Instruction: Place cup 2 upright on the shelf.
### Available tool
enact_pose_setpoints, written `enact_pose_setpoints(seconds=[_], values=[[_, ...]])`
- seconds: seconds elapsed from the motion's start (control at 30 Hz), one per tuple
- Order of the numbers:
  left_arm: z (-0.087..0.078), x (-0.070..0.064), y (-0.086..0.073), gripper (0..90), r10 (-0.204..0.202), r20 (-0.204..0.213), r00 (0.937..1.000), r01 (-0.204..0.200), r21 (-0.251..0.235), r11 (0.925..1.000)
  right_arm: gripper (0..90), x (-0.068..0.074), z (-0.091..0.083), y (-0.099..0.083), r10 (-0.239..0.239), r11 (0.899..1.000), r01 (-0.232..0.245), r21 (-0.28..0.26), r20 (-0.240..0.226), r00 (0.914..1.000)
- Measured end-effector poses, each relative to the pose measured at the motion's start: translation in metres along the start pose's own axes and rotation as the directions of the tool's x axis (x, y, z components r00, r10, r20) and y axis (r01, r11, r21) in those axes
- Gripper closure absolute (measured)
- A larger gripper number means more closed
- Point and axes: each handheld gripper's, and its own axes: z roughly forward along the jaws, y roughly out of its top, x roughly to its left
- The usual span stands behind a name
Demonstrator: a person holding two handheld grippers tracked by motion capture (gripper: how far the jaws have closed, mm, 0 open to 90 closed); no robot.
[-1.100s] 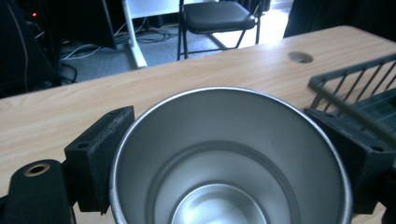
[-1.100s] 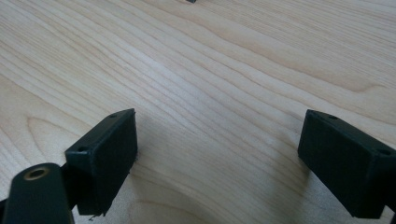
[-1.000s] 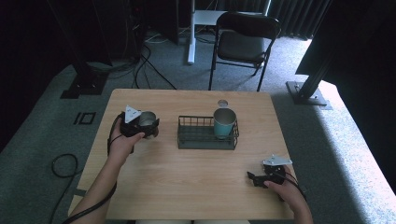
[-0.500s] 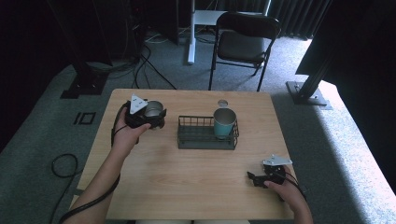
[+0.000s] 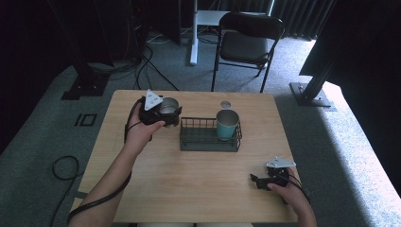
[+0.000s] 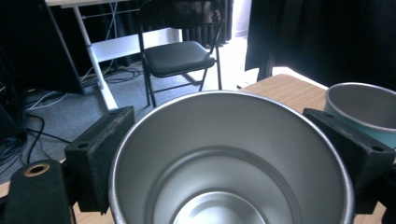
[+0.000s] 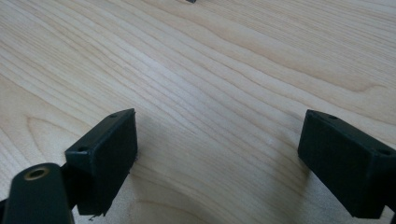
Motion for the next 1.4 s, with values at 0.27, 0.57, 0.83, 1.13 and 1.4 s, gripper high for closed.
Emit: enact_pose_setpoints(seconds=[0.27,0.57,0.83,1.13,1.4], values=[[0.015,-0.015,0.010,13.9,0.008,0.036,0.9993,-0.008,0.005,1.0000,11.5,0.000,0.000,0.000,-0.001,1.000,0.001,-0.001,0.001,1.0000],[0.037,-0.037,0.015,13.9,0.021,0.075,0.9970,-0.021,0.005,0.9998,11.5,0.000,0.000,0.000,-0.001,1.000,0.001,-0.001,0.000,1.0000],[0.056,-0.052,0.008,13.9,-0.009,0.109,0.9940,0.007,0.017,0.9998,11.5,0.000,0.000,0.000,0.000,1.000,0.000,-0.001,0.000,1.0000],[0.072,-0.061,-0.008,13.9,-0.004,0.114,0.9935,-0.002,0.052,0.9987,11.5,0.000,0.000,0.000,0.000,1.000,0.000,0.000,0.000,1.0000],[0.082,-0.063,-0.027,13.9,-0.025,0.099,0.9948,0.018,0.071,0.9973,11.5,0.000,0.000,0.000,-0.001,1.000,0.001,0.000,0.000,1.0000]])
